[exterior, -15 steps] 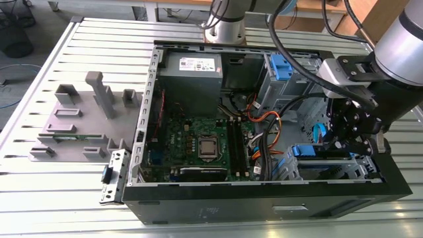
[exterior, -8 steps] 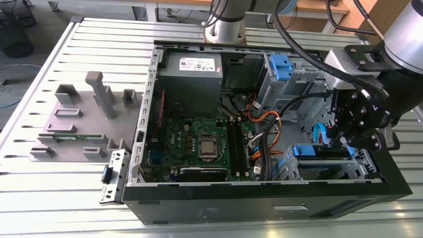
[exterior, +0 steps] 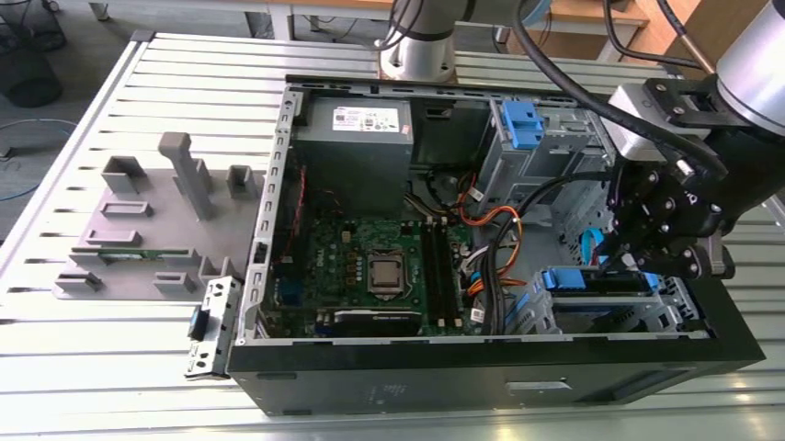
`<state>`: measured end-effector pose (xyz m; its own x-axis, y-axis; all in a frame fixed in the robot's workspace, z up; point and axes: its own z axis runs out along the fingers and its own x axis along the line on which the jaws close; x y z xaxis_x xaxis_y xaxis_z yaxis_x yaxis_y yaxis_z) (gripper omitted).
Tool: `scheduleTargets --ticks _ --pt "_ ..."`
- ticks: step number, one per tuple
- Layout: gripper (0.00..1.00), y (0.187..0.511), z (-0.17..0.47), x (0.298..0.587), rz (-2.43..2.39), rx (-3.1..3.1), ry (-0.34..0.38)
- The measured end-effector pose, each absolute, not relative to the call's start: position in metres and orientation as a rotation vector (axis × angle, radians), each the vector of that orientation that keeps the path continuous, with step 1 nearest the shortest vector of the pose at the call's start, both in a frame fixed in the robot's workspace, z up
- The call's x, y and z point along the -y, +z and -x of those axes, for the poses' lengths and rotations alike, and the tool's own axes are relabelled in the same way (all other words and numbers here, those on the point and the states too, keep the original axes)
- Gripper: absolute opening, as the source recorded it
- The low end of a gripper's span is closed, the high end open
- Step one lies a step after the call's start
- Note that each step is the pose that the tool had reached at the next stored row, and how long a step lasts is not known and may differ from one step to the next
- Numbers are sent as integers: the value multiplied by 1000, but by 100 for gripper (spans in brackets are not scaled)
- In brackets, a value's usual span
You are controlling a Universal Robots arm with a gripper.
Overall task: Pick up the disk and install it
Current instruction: 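Insert the first disk wire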
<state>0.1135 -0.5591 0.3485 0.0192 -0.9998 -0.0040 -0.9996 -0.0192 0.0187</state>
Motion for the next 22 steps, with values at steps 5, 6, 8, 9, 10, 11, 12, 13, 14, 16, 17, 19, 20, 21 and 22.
scheduleTargets --ticks 5,6,8,9,10,11,12,13,14,16,17,19,20,21,22 --pt "24 348 -114 559 -2233 2191 -28" --pt "24 348 -114 559 -2234 2191 -28" --pt "24 348 -116 559 -2233 2191 -28" --pt "24 348 -117 559 -2233 2191 -28" --pt "24 349 -119 559 -2233 2191 -28" --pt "24 348 -120 559 -2234 2191 -28" --pt "24 348 -122 559 -2233 2191 -28" --pt "24 348 -123 559 -2234 2191 -29" --pt "24 348 -124 559 -2233 2191 -28" --pt "24 349 -124 559 -2233 2191 -29" --pt "24 349 -125 559 -2235 2192 -31" --pt "24 349 -125 559 -2238 2196 -39" --pt "24 350 -125 559 -2240 2197 -43" --pt "24 351 -125 559 -2242 2199 -46" --pt "24 351 -125 559 -2242 2199 -47"
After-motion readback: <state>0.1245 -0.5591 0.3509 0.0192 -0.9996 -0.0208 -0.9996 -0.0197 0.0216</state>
